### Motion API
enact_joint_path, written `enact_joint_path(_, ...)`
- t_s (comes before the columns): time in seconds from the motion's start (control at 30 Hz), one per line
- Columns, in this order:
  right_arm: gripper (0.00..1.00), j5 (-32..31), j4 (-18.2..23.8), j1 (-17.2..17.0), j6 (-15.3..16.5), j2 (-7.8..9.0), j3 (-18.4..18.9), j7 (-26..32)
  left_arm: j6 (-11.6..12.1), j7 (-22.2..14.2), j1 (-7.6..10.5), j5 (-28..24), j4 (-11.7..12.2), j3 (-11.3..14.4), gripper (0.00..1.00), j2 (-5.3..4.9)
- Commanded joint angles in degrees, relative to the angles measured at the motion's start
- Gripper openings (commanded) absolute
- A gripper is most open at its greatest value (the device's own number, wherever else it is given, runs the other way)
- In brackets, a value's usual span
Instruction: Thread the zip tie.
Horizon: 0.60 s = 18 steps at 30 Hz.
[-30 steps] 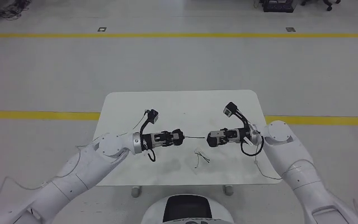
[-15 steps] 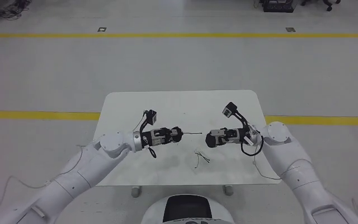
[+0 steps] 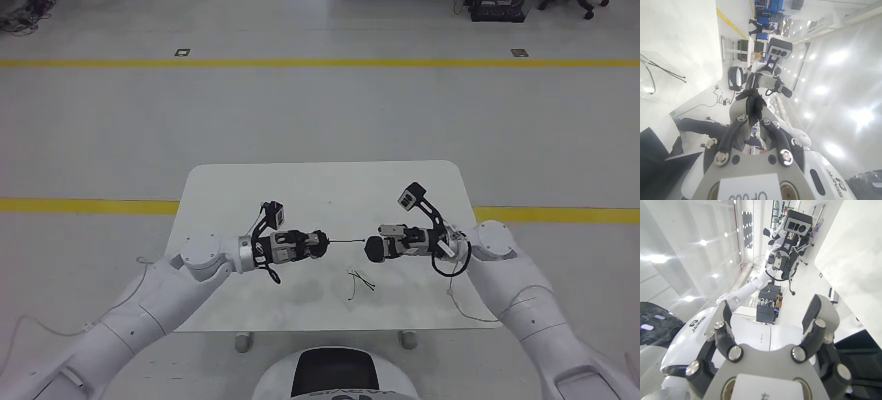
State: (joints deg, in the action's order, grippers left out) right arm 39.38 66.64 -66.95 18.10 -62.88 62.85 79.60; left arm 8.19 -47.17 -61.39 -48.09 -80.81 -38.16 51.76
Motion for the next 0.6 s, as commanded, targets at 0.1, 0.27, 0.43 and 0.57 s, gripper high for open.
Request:
enact_joint_path(0.1, 1.00, 1.04, -0.82, 0.88, -0.04, -0.06, -1.50, 0.04, 0.30, -1.34, 0.04, 1.29, -0.31, -0.38, 0.00, 0.16)
enact_joint_path(0.27, 1.00, 0.97, -0.73, 0.78, -0.11, -0.07, -1.52, -0.36, 0.30, -1.34, 0.04, 1.29, -0.31, -0.38, 0.00, 0.16)
enact_joint_path(0.43, 1.00, 1.38, 0.17, -0.27, -0.60, 0.08, -0.80, -0.97, -0.75, -1.22, -0.84, 0.09, -0.64, -0.85, 0.00, 0.36)
enact_joint_path(0.57, 0.97, 2.44, -0.41, -0.29, -0.82, 0.10, -0.78, 0.04, -0.98, -2.96, -1.15, -1.37, -0.23, -1.44, 0.00, 0.50)
